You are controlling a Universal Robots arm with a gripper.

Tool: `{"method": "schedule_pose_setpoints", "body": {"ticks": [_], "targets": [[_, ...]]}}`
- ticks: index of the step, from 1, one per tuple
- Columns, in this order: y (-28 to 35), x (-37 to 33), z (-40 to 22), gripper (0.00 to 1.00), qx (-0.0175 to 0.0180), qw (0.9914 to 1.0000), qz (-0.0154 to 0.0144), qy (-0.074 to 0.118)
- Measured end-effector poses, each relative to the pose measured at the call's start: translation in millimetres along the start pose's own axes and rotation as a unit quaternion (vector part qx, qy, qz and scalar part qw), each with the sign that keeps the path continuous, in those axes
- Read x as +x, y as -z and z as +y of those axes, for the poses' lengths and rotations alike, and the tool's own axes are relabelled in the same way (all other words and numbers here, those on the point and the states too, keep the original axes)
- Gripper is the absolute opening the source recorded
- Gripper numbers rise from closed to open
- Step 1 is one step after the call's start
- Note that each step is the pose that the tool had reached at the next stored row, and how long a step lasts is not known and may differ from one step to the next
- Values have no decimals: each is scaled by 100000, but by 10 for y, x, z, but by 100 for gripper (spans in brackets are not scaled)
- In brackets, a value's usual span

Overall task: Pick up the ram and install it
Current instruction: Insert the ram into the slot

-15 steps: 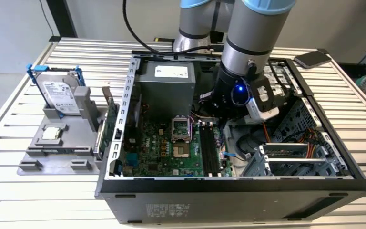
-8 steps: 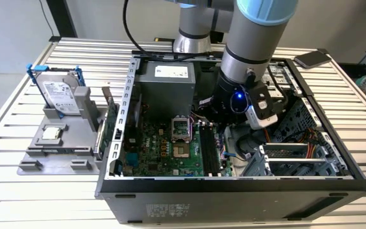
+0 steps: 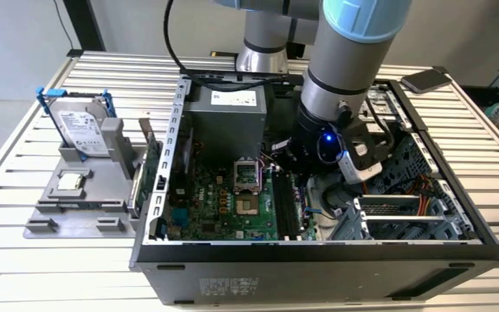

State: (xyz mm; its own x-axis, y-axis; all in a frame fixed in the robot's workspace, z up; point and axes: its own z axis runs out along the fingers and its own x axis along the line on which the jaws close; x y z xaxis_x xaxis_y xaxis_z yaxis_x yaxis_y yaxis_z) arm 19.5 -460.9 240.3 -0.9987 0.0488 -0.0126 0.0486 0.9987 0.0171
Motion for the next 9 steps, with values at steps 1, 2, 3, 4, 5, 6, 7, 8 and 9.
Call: {"method": "schedule_pose_setpoints", "body": {"ticks": [1,2,3,4,5,6,7,8,9], "targets": [[1,-1,-35,0,14,100000,-1,-5],[-1,-1,-67,0,10,100000,-7,-7],[-4,7,-87,0,18,100000,-2,-16],[-13,17,-94,0,8,100000,-8,-12],[-24,25,-94,0,41,100000,-4,-6],[-38,32,-95,0,73,100000,-4,14],[-55,37,-96,0,77,100000,-6,63],[-69,40,-97,0,78,100000,-8,171],[-73,44,-97,0,73,100000,-7,253]]}}
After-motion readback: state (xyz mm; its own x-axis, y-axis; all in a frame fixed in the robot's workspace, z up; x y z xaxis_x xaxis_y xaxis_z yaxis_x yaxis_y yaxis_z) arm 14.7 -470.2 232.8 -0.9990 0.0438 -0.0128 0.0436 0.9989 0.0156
